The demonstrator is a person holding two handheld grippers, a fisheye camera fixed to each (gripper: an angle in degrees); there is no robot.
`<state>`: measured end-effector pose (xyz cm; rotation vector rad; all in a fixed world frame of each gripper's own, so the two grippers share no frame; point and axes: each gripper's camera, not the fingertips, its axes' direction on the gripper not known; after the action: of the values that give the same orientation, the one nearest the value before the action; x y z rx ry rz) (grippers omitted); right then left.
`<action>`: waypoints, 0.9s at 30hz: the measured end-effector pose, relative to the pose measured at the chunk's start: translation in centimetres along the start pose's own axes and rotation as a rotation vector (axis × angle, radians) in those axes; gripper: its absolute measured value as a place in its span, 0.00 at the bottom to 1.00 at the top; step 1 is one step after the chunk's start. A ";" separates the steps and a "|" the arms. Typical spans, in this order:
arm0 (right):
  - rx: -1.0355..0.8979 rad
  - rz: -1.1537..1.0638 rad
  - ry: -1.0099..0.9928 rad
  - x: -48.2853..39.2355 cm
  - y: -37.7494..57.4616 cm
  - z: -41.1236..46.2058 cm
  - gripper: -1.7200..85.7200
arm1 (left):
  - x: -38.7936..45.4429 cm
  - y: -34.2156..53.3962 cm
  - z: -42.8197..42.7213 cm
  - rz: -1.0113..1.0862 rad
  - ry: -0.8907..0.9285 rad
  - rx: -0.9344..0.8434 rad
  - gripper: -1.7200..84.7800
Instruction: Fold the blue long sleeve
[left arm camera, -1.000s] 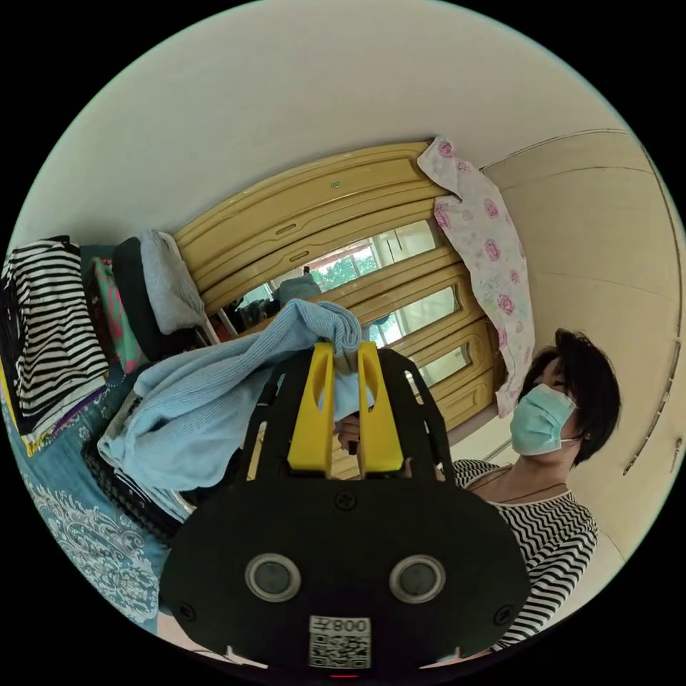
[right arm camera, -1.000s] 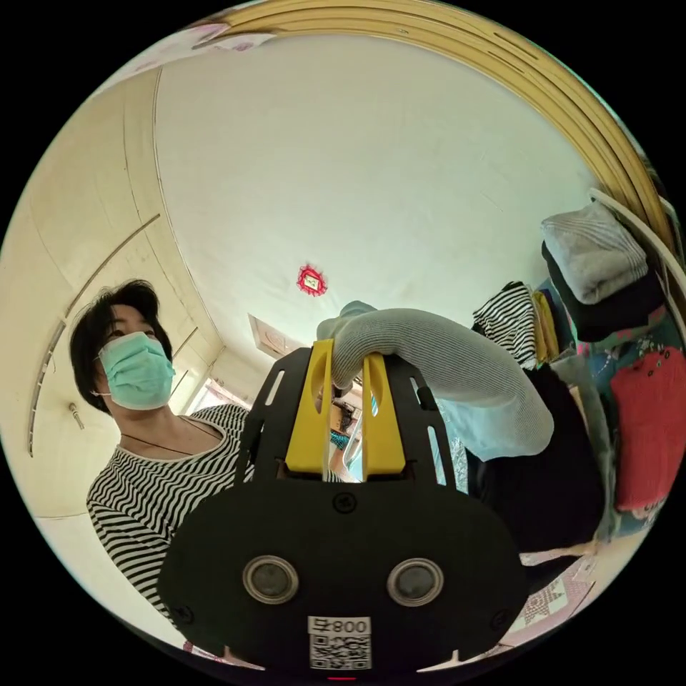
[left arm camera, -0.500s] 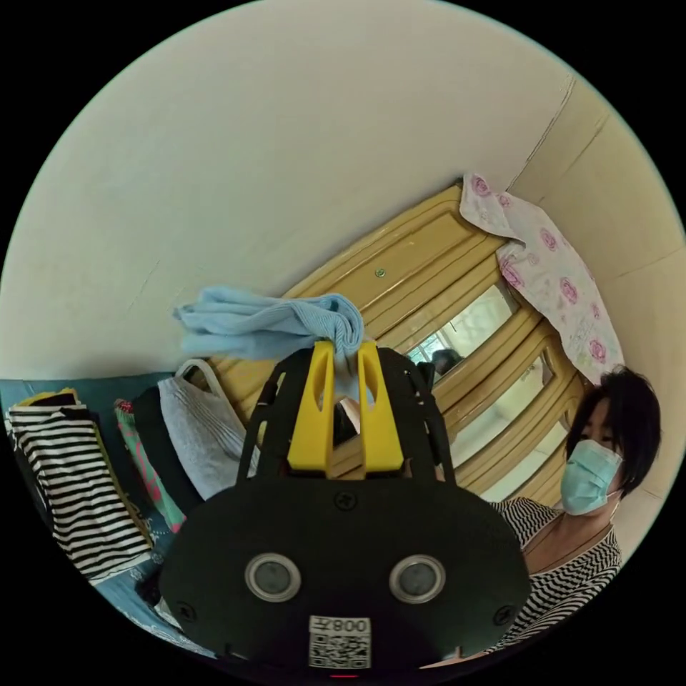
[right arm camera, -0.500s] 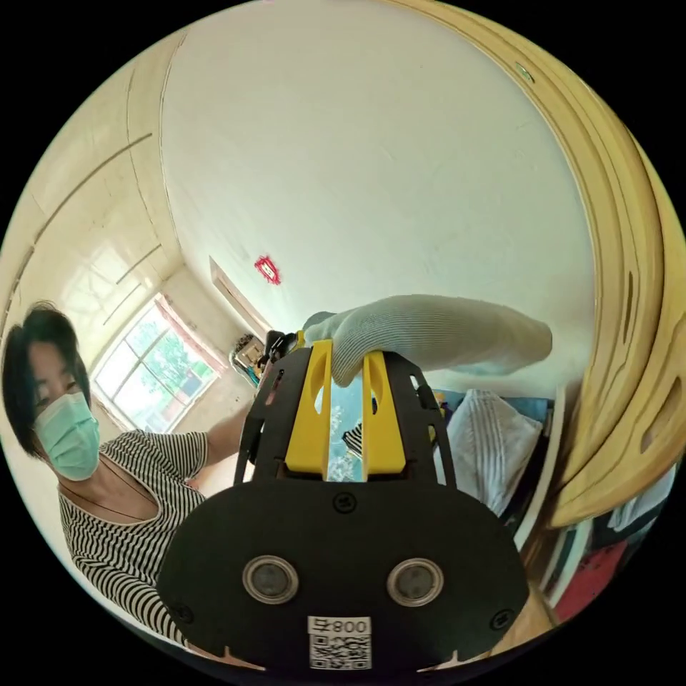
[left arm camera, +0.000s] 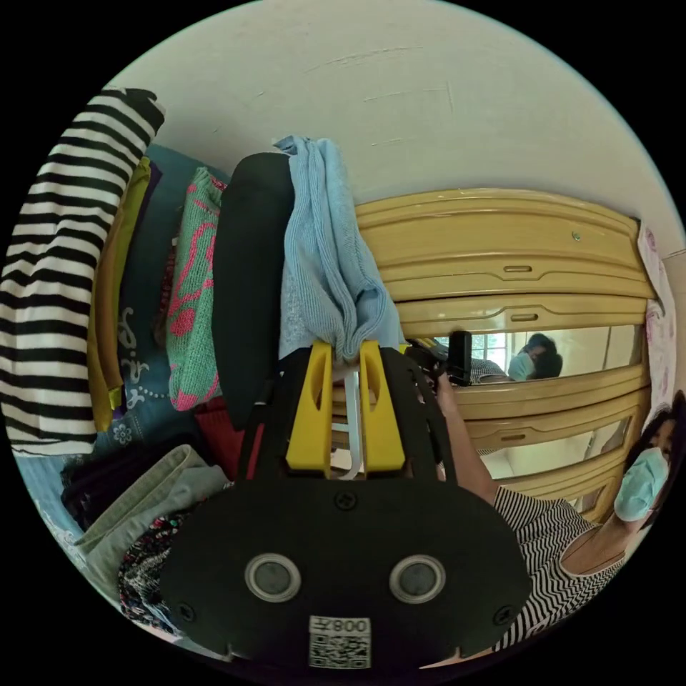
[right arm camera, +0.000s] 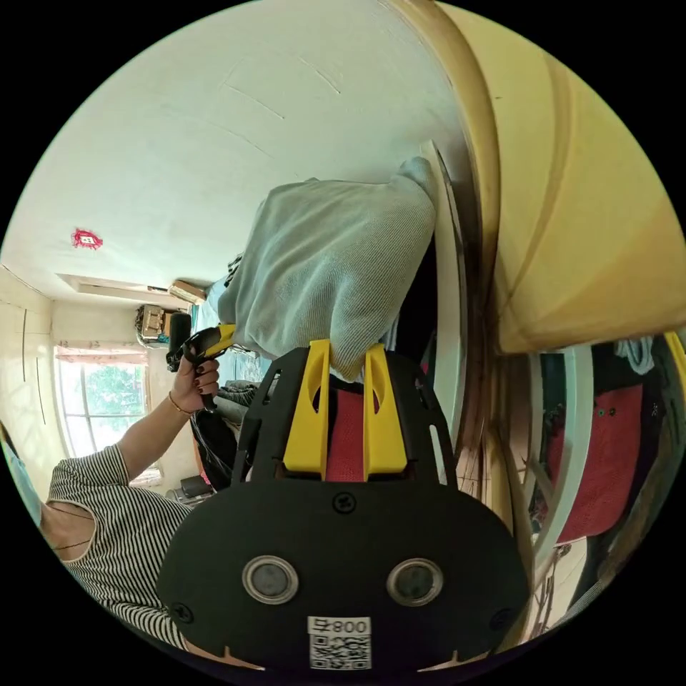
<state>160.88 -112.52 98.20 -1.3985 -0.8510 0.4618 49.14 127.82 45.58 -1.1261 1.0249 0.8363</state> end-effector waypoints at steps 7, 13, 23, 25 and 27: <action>0.020 -0.112 0.242 -8.3 0.0 -2.3 0.12 | 0.5 3.2 1.2 0.034 -0.087 0.009 0.10; -0.001 -0.217 0.635 -15.6 1.8 -3.3 0.10 | 3.9 7.6 0.9 0.148 -0.167 0.094 0.07; 0.118 -0.376 0.532 -21.1 -1.1 -2.5 0.03 | 5.5 6.8 13.9 0.331 -0.576 -0.166 0.03; -0.029 -0.329 0.503 -18.5 -3.4 1.9 0.02 | 4.8 8.1 15.5 0.338 -0.615 -0.158 0.02; -0.059 -0.314 0.505 -17.6 -3.7 2.8 0.02 | 4.5 8.9 16.3 0.341 -0.615 -0.176 0.02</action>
<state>146.89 -124.12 97.35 -1.3227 -0.6522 -0.1573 45.93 145.93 40.32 -0.7600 0.6343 1.4601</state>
